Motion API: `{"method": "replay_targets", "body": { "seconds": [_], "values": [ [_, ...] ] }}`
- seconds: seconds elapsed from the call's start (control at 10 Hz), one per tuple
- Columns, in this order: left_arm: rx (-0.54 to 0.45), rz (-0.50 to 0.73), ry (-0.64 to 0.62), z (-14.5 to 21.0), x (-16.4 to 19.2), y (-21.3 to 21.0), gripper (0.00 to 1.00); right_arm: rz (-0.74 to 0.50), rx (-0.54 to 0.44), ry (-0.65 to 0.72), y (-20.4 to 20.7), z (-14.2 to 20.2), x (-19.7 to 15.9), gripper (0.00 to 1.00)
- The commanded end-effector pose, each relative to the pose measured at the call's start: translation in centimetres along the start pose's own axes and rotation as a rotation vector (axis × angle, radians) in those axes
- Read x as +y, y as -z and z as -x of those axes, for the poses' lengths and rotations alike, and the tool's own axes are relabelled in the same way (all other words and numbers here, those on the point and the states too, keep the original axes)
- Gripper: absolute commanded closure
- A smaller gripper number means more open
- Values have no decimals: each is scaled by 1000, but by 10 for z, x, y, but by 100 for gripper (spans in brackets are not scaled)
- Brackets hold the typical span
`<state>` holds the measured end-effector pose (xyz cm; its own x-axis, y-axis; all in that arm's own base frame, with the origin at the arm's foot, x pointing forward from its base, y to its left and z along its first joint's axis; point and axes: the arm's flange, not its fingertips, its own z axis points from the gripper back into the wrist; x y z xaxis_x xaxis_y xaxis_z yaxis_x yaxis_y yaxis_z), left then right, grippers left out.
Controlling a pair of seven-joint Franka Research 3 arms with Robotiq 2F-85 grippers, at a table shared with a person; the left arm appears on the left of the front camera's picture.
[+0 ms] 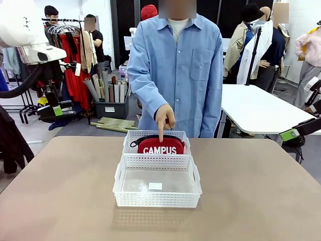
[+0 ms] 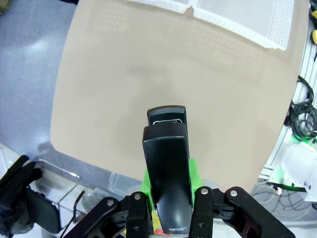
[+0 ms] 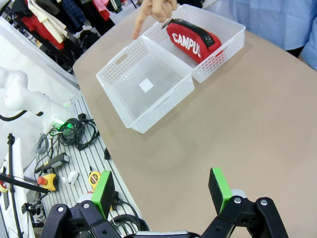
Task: Distribute items into two baskets.
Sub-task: Place the picked Stapler into the Organizing basket as instructed by the person.
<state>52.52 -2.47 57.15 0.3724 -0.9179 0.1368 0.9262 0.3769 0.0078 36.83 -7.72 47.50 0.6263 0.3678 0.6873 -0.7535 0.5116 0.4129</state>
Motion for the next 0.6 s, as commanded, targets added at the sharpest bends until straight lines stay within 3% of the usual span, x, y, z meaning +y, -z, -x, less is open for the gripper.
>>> {"method": "replay_targets", "body": {
  "seconds": [0.0, 0.5],
  "values": [
    [-3, -8, -4, 1, 1, -4, 95, -5, -13, -4, 0, -1, 1, 0],
    [-3, -8, -4, 1, 1, -4, 95, -5, -13, -4, 0, -1, 1, 0]
  ]
}}
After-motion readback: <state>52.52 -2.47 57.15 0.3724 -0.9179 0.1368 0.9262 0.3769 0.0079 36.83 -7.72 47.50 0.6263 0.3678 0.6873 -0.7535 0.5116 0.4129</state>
